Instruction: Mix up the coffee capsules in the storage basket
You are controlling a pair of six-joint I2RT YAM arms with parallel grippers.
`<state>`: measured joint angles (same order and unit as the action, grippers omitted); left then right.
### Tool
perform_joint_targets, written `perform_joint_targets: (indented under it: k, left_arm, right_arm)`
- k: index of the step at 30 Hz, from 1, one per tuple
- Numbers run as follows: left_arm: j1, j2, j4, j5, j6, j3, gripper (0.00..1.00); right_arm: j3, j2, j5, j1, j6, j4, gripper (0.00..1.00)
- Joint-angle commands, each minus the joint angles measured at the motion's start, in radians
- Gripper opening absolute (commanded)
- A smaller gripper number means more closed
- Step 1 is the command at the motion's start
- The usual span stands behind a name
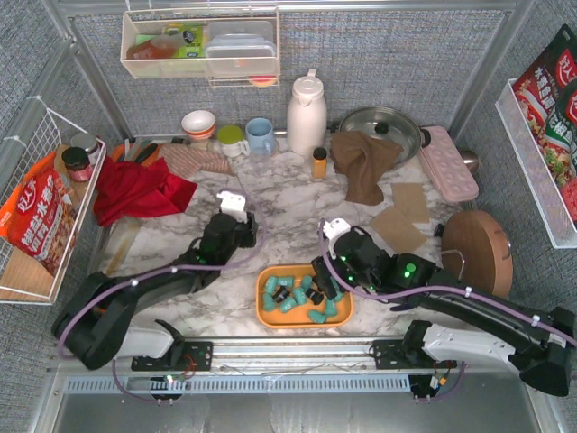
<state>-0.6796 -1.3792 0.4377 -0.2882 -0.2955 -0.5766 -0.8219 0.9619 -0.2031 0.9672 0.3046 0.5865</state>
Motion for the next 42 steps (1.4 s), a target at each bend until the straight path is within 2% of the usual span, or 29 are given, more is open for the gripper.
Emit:
perform_joint_targets:
  k: [1, 4, 7, 16, 26, 42]
  left_arm:
    - [-0.001, 0.135, 0.365, 0.214, 0.189, 0.170, 0.51]
    - [-0.005, 0.216, 0.507, 0.355, 0.264, 0.275, 0.51]
    - [-0.009, 0.261, 0.576, 0.480, 0.308, 0.335, 0.51]
    - [-0.050, 0.333, 0.679, 0.705, 0.442, 0.423, 0.51]
    - [-0.097, 0.358, 0.691, 0.702, 0.475, 0.426, 0.51]
    - [-0.124, 0.357, 0.727, 0.699, 0.472, 0.415, 0.51]
  right_arm:
    - [-0.048, 0.003, -0.005, -0.002, -0.005, -0.046, 0.76]
    - [-0.080, 0.016, -0.007, -0.001, 0.005, -0.086, 0.74]
    - [-0.120, 0.048, -0.009, -0.005, 0.003, -0.128, 0.73]
    - [-0.257, 0.191, 0.062, -0.011, 0.007, -0.246, 0.70]
    - [-0.325, 0.326, 0.201, -0.010, 0.041, -0.326, 0.64]
    - [-0.311, 0.387, 0.225, -0.010, 0.073, -0.359, 0.61]
